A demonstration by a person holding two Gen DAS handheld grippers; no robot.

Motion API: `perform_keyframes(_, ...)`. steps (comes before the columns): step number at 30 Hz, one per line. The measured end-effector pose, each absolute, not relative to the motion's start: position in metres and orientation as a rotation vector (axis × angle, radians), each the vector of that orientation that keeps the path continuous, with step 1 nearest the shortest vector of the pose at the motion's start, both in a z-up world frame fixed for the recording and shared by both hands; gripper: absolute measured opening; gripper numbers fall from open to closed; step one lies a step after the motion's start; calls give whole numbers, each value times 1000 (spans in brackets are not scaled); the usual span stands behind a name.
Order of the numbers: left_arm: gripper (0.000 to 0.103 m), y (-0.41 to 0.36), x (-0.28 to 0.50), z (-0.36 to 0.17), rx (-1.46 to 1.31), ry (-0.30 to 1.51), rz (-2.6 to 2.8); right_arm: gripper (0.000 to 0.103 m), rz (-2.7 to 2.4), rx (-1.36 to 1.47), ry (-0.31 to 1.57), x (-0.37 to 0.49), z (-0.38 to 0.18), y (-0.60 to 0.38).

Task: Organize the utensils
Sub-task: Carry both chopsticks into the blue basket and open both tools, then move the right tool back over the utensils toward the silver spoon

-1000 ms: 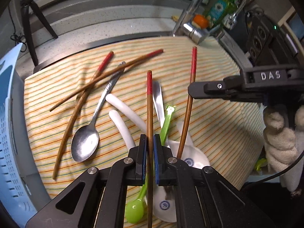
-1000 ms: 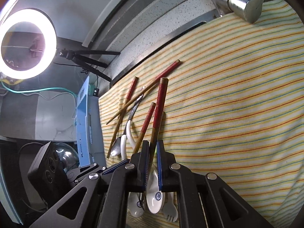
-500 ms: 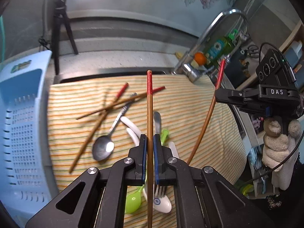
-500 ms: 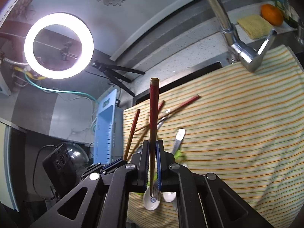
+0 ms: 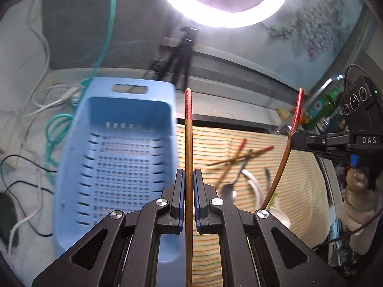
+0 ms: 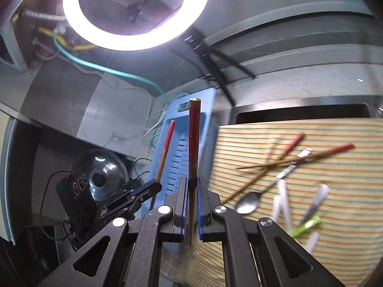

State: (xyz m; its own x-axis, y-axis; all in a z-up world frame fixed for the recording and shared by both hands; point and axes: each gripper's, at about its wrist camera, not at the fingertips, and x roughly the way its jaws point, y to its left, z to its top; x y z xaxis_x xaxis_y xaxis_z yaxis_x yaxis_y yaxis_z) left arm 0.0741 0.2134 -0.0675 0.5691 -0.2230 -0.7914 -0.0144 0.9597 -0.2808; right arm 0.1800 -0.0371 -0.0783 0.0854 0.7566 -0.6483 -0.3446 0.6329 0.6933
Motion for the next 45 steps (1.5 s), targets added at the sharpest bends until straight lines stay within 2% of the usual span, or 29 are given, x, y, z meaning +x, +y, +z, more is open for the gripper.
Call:
perform_keyframes(8, 6, 252, 84, -87, -315, 949, -37, 6, 886, 270, 1281, 179, -102, 58)
perform_keyframes(15, 6, 270, 95, -98, -349, 949, -6, 6, 884, 201, 1318, 183, -119, 100)
perform_keyframes(18, 6, 273, 95, -97, -357, 946, -6, 9, 884, 173, 1316, 183, -120, 105)
perform_keyframes(19, 7, 273, 94, -96, -355, 946, -5, 10, 881, 172, 1315, 184, -120, 106)
perform_keyframes(21, 22, 274, 94, -95, -346, 950, 14, 11, 878, 158, 1314, 184, -120, 107)
perform_keyframes(22, 22, 274, 93, -94, -347, 949, 16, 13, 879, 158, 1314, 184, -120, 107)
perform_keyframes(30, 22, 261, 74, -78, -332, 911, 7, 14, 893, 165, 1297, 183, -107, 80)
perform_keyframes(34, 22, 241, 57, -68, -307, 890, -25, 22, 898, 182, 1274, 187, -93, 52)
perform_keyframes(37, 22, 222, 43, -65, -279, 884, -55, 22, 889, 207, 1266, 189, -87, 25)
perform_keyframes(41, 33, 194, 25, -66, -253, 891, -95, 22, 863, 227, 1277, 189, -87, -14)
perform_keyframes(45, 33, 168, 6, -73, -277, 911, -147, 22, 833, 244, 1291, 185, -91, -55)
